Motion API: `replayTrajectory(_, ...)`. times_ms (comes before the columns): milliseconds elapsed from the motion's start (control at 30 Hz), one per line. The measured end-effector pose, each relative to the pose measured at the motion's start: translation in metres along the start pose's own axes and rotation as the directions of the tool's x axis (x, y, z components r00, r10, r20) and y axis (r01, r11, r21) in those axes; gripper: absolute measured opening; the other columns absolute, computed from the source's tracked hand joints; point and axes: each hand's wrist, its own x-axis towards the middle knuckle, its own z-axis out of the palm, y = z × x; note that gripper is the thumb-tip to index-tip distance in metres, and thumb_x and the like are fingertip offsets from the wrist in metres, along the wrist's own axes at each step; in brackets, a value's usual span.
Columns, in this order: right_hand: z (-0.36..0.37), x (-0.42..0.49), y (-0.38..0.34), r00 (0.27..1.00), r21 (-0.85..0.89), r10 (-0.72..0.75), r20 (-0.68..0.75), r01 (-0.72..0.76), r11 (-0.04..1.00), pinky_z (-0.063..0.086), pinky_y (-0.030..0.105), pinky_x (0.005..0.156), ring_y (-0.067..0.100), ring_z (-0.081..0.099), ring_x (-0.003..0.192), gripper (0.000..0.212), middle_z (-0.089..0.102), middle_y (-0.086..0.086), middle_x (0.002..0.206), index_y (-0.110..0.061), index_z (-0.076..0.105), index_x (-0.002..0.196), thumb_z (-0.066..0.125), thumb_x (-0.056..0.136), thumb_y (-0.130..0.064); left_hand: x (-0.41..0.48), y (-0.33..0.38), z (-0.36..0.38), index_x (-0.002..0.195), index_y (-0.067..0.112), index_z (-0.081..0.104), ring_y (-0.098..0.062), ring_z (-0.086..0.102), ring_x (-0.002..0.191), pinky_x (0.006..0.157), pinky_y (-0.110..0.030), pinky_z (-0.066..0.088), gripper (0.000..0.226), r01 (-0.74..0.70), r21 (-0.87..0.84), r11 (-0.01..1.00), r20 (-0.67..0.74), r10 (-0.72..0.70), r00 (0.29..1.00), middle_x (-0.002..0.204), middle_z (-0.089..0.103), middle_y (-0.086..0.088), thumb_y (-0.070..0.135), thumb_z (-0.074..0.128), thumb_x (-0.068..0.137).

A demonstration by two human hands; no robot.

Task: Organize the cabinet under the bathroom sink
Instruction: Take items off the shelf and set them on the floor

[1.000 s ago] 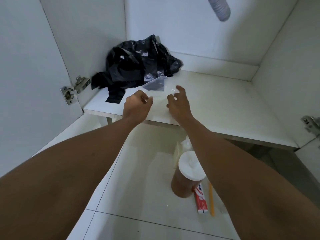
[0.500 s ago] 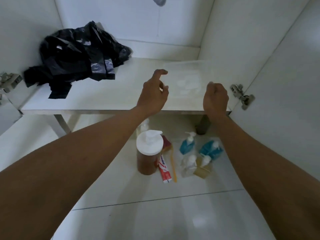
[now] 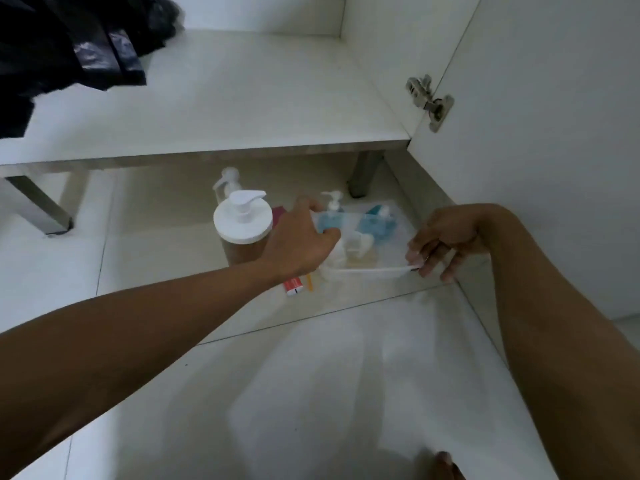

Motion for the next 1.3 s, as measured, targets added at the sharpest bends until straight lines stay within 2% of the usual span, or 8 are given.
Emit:
replayTrajectory(233,0.061,0.039,0.025,0.94,-0.19,0.225,0.258,-0.179,0.965,0.056,0.054,0.083,0.024,0.073,0.093,0.025,0.074,0.015,0.104,0.001,0.069,0.11,0.064,0.094,-0.017,-0.052,-0.059,0.02,0.126,0.025,0.045,-0.022,0.066,0.081,0.078,-0.04,0.056,0.05,0.109,0.155,0.982,0.152,-0.132,0.979,0.087,0.067,-0.003,0.037,0.063,0.081)
replayTrajectory(367,0.085,0.058,0.03,0.954,-0.236,0.225,0.201,-0.175,0.956,0.059,0.046,0.073,0.02,0.072,0.088,0.022,0.076,0.01,0.096,-0.003,0.071,0.105,0.064,0.095,-0.021,-0.06,-0.073,0.031,0.144,0.025,0.041,-0.035,0.058,0.121,0.102,-0.046,0.047,0.069,0.186,0.153,0.971,0.147,-0.209,0.967,0.132,0.061,-0.014,0.038,0.056,0.078)
replayTrajectory(600,0.101,0.071,0.028,0.976,-0.25,0.206,0.067,-0.183,0.951,0.059,0.045,0.081,0.021,0.073,0.081,0.021,0.077,0.009,0.089,-0.003,0.072,0.1,0.066,0.093,-0.021,-0.071,-0.086,0.051,0.154,0.027,0.025,-0.036,0.061,0.111,0.091,-0.043,0.05,0.073,0.253,0.141,0.957,0.067,-0.265,0.962,0.132,0.059,-0.016,0.018,0.059,0.09)
replayTrajectory(767,0.089,0.067,0.02,0.981,-0.222,0.193,0.033,-0.181,0.958,0.058,0.042,0.079,0.024,0.071,0.084,0.036,0.075,0.011,0.1,-0.003,0.068,0.106,0.073,0.088,-0.034,-0.076,-0.087,0.045,0.151,0.022,0.024,-0.032,0.059,0.117,0.089,-0.044,0.049,0.071,0.205,0.322,0.924,-0.007,-0.214,0.977,0.141,0.05,-0.006,0.036,0.06,0.092)
replayTrajectory(867,0.066,0.059,0.001,0.993,-0.206,0.101,-0.052,-0.11,0.972,0.059,0.037,0.071,0.022,0.069,0.077,0.031,0.074,0.011,0.097,-0.002,0.07,0.104,0.073,0.088,-0.029,-0.078,-0.077,0.032,0.143,0.02,0.035,-0.025,0.062,0.111,0.084,-0.038,0.049,0.059,0.05,0.291,0.955,-0.073,-0.03,0.997,0.135,0.055,-0.003,0.038,0.061,0.093)
replayTrajectory(1033,0.035,0.037,-0.077,0.96,-0.199,-0.158,-0.232,0.112,0.974,0.053,0.029,0.057,0.019,0.067,0.075,0.02,0.071,0.009,0.091,-0.005,0.067,0.097,0.067,0.093,-0.025,-0.044,-0.029,-0.007,0.124,0.018,0.053,-0.012,0.057,0.073,0.064,-0.023,0.041,0.04,-0.232,0.165,0.959,-0.17,0.26,0.951,0.086,0.054,0.008,0.032,0.067,0.09)
replayTrajectory(1167,0.02,0.016,-0.172,0.802,-0.288,-0.491,-0.342,0.408,0.867,0.059,0.031,0.056,0.02,0.068,0.063,0.019,0.071,0.012,0.082,-0.003,0.07,0.093,0.069,0.091,-0.022,0.014,0.017,-0.085,0.121,0.015,0.055,-0.006,0.047,0.056,0.054,-0.022,0.032,0.034,-0.352,0.196,0.915,-0.332,0.4,0.854,0.066,0.044,0.013,0.025,0.065,0.09)
replayTrajectory(1300,0.032,0.007,-0.273,0.635,-0.275,-0.67,-0.384,0.614,0.74,0.063,0.038,0.069,0.025,0.073,0.074,0.021,0.072,0.014,0.09,-0.004,0.068,0.101,0.07,0.091,-0.022,0.066,0.032,-0.194,0.128,0.021,0.049,-0.016,0.058,0.074,0.065,-0.029,0.043,0.041,-0.224,0.465,0.856,-0.385,0.424,0.82,0.079,0.056,0.009,0.038,0.058,0.092)
